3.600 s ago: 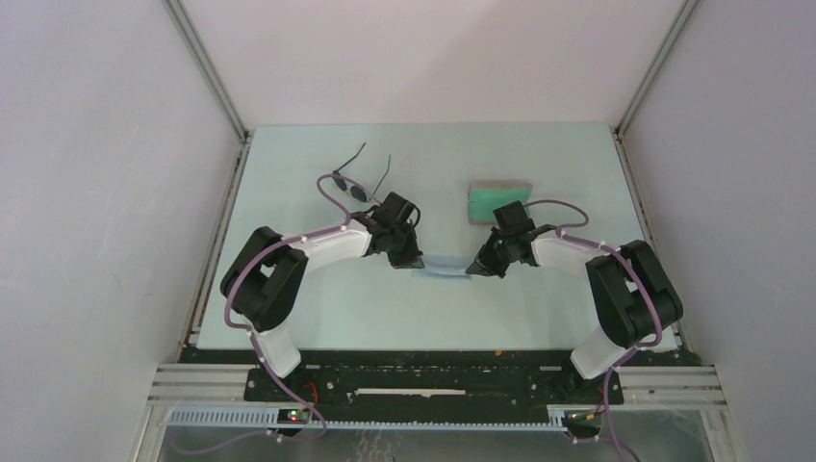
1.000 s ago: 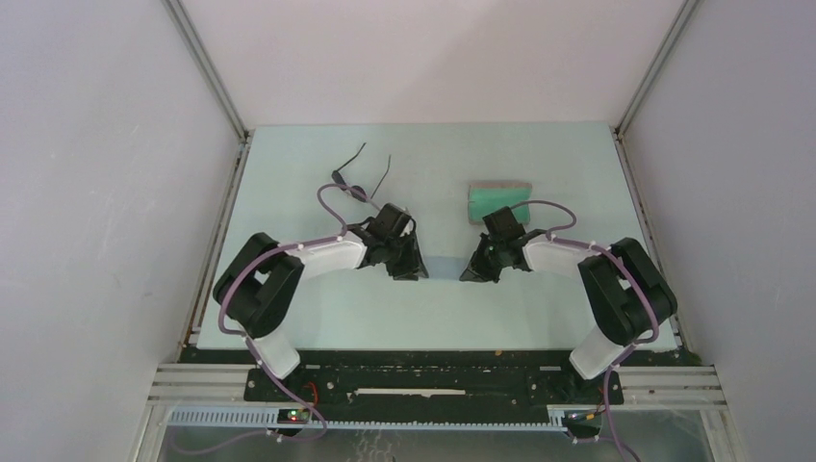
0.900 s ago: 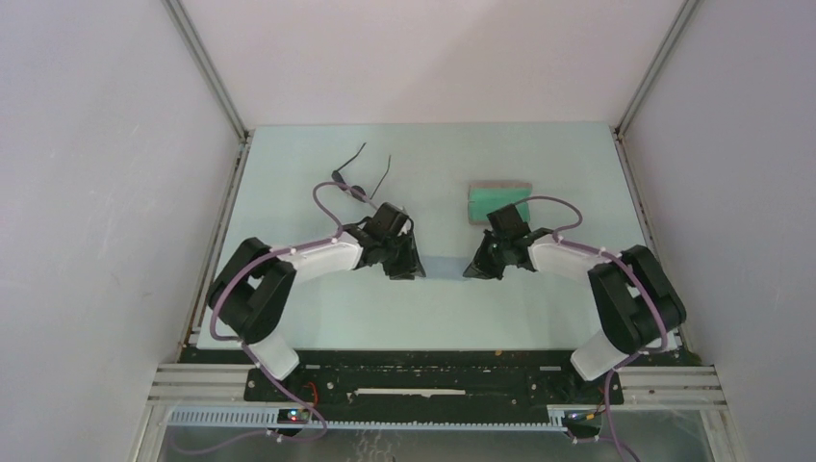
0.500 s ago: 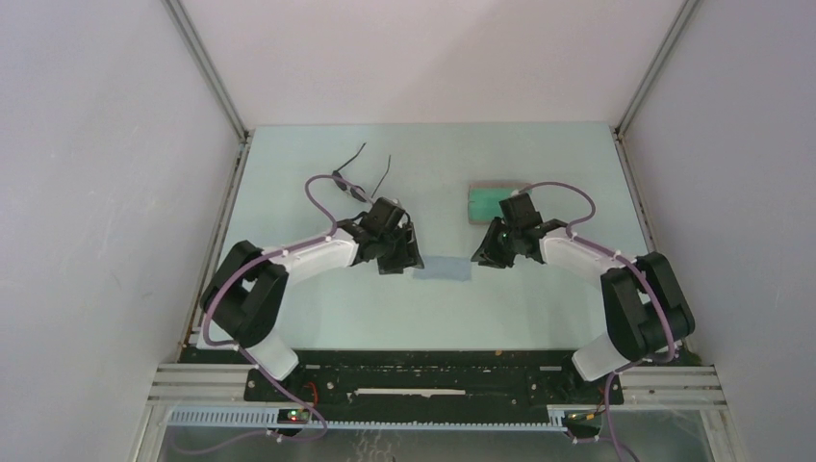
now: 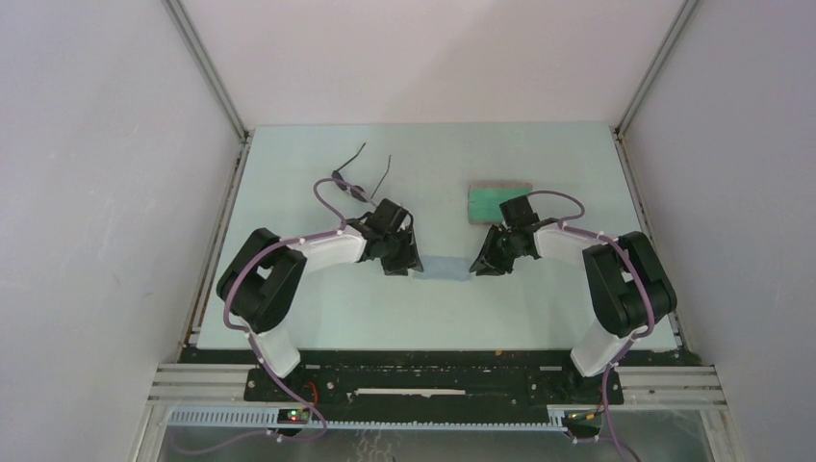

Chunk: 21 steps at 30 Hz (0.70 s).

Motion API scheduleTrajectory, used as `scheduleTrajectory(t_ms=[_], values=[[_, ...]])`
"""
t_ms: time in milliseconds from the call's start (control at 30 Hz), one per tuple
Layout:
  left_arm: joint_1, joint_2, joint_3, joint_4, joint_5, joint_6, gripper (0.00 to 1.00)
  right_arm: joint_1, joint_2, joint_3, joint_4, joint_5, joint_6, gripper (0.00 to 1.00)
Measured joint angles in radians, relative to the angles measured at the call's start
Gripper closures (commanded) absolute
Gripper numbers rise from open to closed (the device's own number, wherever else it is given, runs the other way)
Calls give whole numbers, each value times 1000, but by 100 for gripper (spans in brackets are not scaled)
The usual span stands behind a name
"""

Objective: Organize the sunglasses
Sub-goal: Pick up the glasses cleaning cloth from the center of the board.

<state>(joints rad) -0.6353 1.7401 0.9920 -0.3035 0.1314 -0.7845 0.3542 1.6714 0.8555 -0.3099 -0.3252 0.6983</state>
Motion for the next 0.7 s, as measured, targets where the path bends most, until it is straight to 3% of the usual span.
scheduleTrajectory(t_ms=[700], values=[[1,64,23,63,92,-1,79,21,46,6,60,-63,8,85]])
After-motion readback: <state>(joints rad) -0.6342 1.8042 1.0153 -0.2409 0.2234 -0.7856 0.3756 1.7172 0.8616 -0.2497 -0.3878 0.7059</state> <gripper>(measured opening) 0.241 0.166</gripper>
